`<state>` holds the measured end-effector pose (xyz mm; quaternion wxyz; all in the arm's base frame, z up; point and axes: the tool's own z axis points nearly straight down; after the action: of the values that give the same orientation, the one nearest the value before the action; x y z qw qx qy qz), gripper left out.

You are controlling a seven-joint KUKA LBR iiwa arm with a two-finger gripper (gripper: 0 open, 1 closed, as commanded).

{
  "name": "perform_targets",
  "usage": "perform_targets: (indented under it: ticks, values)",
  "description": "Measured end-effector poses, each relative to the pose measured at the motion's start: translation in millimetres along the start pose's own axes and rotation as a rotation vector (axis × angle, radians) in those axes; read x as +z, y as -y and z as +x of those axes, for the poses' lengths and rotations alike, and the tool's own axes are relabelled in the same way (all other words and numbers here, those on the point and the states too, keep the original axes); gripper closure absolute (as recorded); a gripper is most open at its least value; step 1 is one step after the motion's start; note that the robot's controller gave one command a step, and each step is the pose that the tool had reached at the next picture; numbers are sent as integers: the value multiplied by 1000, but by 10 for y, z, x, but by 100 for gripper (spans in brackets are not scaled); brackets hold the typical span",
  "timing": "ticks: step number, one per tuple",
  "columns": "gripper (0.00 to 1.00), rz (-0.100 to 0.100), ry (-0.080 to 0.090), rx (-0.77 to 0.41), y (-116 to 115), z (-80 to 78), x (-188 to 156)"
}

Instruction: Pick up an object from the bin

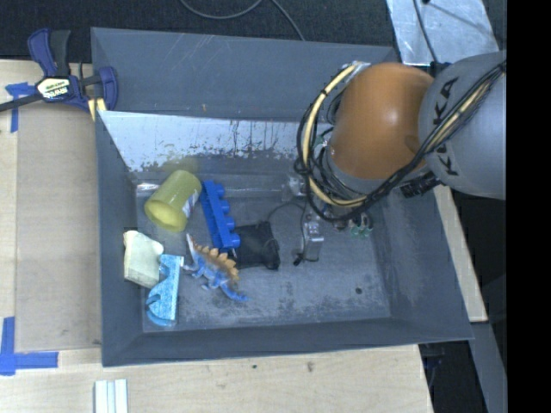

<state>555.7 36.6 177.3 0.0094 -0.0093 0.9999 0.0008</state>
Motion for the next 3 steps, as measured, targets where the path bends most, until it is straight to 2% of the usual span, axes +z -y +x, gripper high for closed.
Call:
perform_targets:
  ticks: [1,2,3]
  values:
    - [0,0,10,56,-364,-145,422]
    - [0,-1,-2,-25,-696,-68,766]
    - [100,3,13,-252,-219,164,1065]
